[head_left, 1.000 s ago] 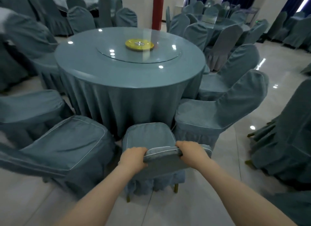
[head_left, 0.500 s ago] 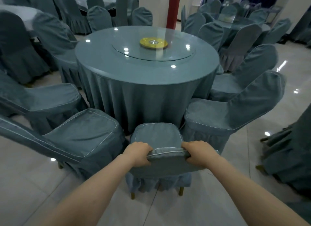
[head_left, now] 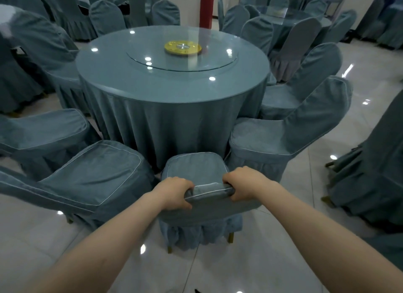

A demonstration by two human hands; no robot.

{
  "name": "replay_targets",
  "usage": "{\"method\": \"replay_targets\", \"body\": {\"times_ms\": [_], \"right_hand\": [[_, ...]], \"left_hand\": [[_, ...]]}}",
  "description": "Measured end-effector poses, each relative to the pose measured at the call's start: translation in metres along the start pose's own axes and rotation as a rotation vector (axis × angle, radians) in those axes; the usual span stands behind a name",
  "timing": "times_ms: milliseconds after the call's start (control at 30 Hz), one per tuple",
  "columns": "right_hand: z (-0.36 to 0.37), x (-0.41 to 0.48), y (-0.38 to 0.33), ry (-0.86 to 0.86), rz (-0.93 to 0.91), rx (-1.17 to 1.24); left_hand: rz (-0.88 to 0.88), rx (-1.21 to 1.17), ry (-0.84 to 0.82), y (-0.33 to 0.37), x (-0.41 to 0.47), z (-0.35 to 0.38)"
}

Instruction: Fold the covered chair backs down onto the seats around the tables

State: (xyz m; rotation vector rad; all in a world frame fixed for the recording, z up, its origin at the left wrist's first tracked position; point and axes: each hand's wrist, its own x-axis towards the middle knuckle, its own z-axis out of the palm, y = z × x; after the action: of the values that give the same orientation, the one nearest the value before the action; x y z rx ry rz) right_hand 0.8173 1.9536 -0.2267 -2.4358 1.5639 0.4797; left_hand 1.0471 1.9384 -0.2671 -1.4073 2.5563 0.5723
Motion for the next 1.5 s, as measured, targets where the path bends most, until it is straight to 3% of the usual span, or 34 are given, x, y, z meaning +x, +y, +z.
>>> {"method": "replay_targets", "body": {"times_ms": [167, 333, 600, 733, 1033, 1500], "right_hand": [[-0.004, -0.004, 0.006, -0.016, -0.091, 0.019], [-0.008, -0.032, 0.042, 0.076, -0.079, 0.344], [0.006, -0.094, 0.166, 0.246, 0.083, 0.357], [0.018, -0.103, 0.213, 0.255, 0.122, 0.400], [0.026, -0.068, 0.340, 0.207, 0.130, 0.411], [-0.012, -0.008, 0.620, 0.281, 0.248, 0.455]], "left_hand": [[-0.039, 0.021, -0.036, 0.008, -0.008, -0.005], [-0.158, -0.206, -0.181, 0.026, -0.005, -0.021], [-0.197, -0.406, 0.095, 0.123, 0.042, -0.026], [-0.169, -0.432, 0.087, 0.157, 0.078, -0.025], [-0.155, -0.431, 0.093, 0.206, 0.222, -0.042], [-0.126, -0.480, 0.020, 0.294, 0.496, -0.102]]}}
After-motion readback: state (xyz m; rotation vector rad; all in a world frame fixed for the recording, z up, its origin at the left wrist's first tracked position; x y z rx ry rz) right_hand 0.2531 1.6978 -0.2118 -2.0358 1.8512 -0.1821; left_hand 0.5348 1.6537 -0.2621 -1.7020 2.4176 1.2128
